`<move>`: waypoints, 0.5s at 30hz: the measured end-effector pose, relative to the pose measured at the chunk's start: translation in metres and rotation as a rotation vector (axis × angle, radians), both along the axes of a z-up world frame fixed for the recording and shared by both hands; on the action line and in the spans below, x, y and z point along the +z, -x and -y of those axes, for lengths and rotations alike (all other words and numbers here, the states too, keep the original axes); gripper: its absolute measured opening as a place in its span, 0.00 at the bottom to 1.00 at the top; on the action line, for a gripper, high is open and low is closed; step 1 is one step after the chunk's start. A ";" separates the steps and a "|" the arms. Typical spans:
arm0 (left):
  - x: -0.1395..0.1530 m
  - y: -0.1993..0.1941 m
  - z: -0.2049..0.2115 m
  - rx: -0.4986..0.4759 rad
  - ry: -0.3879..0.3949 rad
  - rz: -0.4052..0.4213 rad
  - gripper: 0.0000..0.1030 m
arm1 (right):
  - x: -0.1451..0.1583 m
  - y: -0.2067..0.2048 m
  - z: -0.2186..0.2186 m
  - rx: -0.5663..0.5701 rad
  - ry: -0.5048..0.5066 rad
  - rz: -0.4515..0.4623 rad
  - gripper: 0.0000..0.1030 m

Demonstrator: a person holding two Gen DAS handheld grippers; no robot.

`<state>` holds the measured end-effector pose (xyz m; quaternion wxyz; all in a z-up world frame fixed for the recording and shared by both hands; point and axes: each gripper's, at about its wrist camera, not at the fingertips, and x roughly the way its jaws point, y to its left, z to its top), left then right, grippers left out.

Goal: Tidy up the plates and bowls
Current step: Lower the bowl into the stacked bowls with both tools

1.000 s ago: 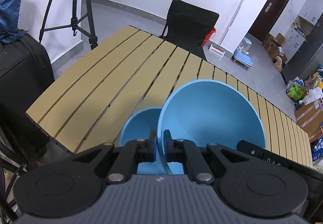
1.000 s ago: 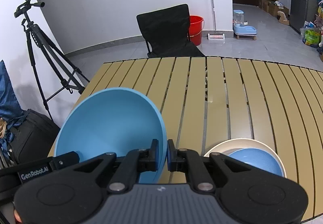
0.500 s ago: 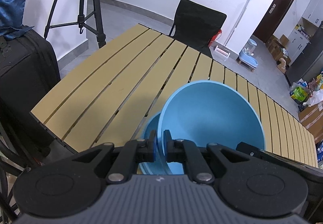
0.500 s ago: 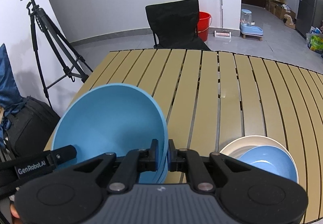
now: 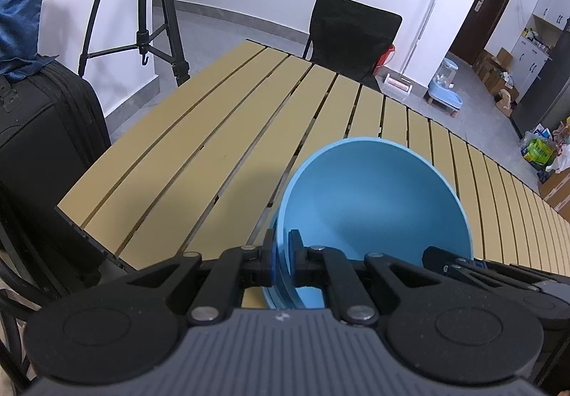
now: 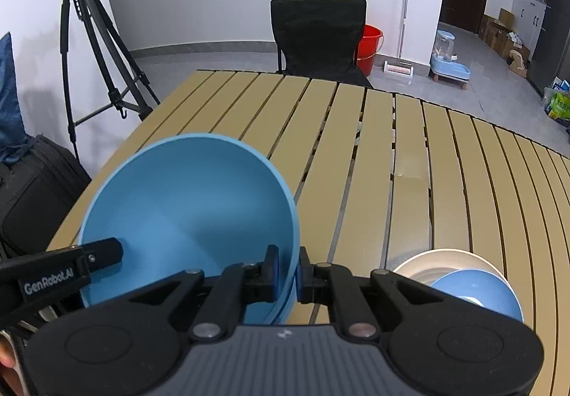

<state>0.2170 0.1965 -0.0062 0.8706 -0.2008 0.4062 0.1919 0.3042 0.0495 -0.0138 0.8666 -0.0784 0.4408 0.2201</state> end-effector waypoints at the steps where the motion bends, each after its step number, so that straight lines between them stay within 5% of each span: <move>1: -0.002 0.000 -0.001 -0.001 -0.004 -0.002 0.07 | -0.002 0.000 -0.001 0.001 0.004 0.001 0.09; 15: -0.009 -0.002 0.006 -0.002 -0.065 -0.014 0.07 | -0.018 0.006 -0.014 0.026 0.064 0.047 0.11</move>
